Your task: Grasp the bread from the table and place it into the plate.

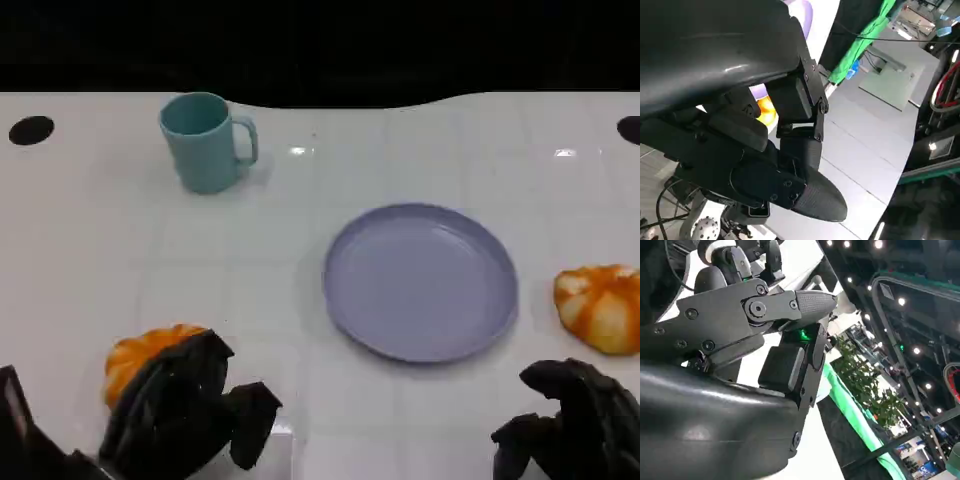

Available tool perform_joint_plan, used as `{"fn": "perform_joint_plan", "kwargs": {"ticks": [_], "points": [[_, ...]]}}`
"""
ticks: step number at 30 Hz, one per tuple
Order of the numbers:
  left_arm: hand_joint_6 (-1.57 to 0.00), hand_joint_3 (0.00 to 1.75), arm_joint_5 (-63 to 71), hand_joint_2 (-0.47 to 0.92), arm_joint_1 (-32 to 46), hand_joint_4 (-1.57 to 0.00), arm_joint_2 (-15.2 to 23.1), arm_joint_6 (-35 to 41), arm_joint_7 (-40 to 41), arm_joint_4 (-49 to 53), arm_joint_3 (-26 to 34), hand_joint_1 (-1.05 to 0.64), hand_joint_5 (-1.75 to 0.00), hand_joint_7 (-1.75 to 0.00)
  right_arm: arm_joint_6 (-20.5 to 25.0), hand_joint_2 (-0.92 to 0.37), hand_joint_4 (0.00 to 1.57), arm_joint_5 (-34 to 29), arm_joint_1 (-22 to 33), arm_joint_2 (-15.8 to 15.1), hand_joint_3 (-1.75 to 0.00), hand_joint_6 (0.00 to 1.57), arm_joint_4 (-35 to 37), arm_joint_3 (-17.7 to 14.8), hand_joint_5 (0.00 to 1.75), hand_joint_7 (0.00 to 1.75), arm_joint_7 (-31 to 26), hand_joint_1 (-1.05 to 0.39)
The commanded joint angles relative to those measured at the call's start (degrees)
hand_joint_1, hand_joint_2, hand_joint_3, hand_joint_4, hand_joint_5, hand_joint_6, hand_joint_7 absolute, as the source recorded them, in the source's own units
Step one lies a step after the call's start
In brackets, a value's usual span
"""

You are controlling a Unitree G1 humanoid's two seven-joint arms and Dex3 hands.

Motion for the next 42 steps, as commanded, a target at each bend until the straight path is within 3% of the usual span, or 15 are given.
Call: {"fn": "perform_joint_plan", "kwargs": {"ticks": [1, 25, 28, 29, 31, 33, 38, 39, 42], "points": [[-1.28, 0.0, 0.0, 0.79, 0.1, -1.22, 0.9, -0.3, -0.2, -0.4, 0.3, -1.0, -1.5, -1.08, 0.0, -0.92, 1.57, 0.1, 0.2, -0.5, -0.32, 1.57, -0.5, 0.0, 0.58, 0.24, -0.7, -0.59], [-1.3, 0.01, -0.3, 0.79, -0.4, -1.22, 1.0, -0.9, -1.6, 0.9, 0.6, -0.96, -1.45, -0.98, -0.7, -0.92, 1.57, 0.1, 0.2, -0.4, -0.32, 1.57, -0.1, 0.0, 0.57, 0.21, 0.1, -0.58], [-1.33, 0.0, 0.2, 0.81, -0.3, -1.23, 1.2, -2.0, -1.4, 0.9, 0.6, -0.97, -1.43, -0.84, -0.2, -0.92, 1.57, 0.2, 0.2, -0.4, -0.32, 1.57, -0.2, 0.0, 0.56, 0.21, -0.2, -0.58], [-1.36, 0.0, 0.8, 0.82, 0.0, -1.24, 1.7, -2.1, -0.9, -0.1, 0.4, -0.96, -1.34, -0.69, -0.4, -0.92, 1.57, 0.2, 0.1, -0.3, -0.32, 1.57, -0.2, 0.1, 0.56, 0.22, -0.2, -0.58], [-1.36, 0.01, 3.4, 0.85, 0.6, -1.24, 2.8, -4.0, 0.5, -2.2, -0.2, -0.97, -1.23, -0.56, -0.6, -0.92, 1.57, 0.1, 0.1, -0.2, -0.32, 1.57, -0.2, 0.1, 0.57, 0.22, -0.3, -0.58], [-1.3, 0.03, 9.1, 0.9, 1.4, -1.19, 3.7, -9.9, 2.7, -4.6, -1.2, -1.01, -1.19, -0.54, -0.6, -0.92, 1.57, 0.2, 0.1, -0.2, -0.33, 1.57, 0.0, 0.1, 0.57, 0.22, -0.1, -0.58], [-0.85, 0.25, 24.9, 0.92, 2.6, -0.88, 7.3, -26.7, 8.8, -7.2, -3.3, -1.03, -1.22, -0.61, -0.6, -0.92, 1.57, 0.1, 0.0, -0.2, -0.32, 1.57, 0.0, 0.2, 0.56, 0.21, -0.3, -0.59], [-0.7, 0.27, 27.7, 0.92, 2.9, -0.78, 8.1, -28.3, 10.3, -8.1, -3.7, -1.04, -1.25, -0.67, -0.7, -0.92, 1.57, 0.0, 0.1, -0.1, -0.32, 1.57, -0.2, 0.2, 0.57, 0.21, -0.6, -0.59], [-0.51, 0.24, 32.0, 0.92, 3.6, -0.64, 10.6, -30.1, 13.1, -11.1, -4.4, -1.03, -1.24, -0.74, -0.6, -0.92, 1.57, -0.2, 0.3, -0.1, -0.32, 1.57, -0.7, 0.5, 0.58, 0.21, -0.8, -0.59]]}}
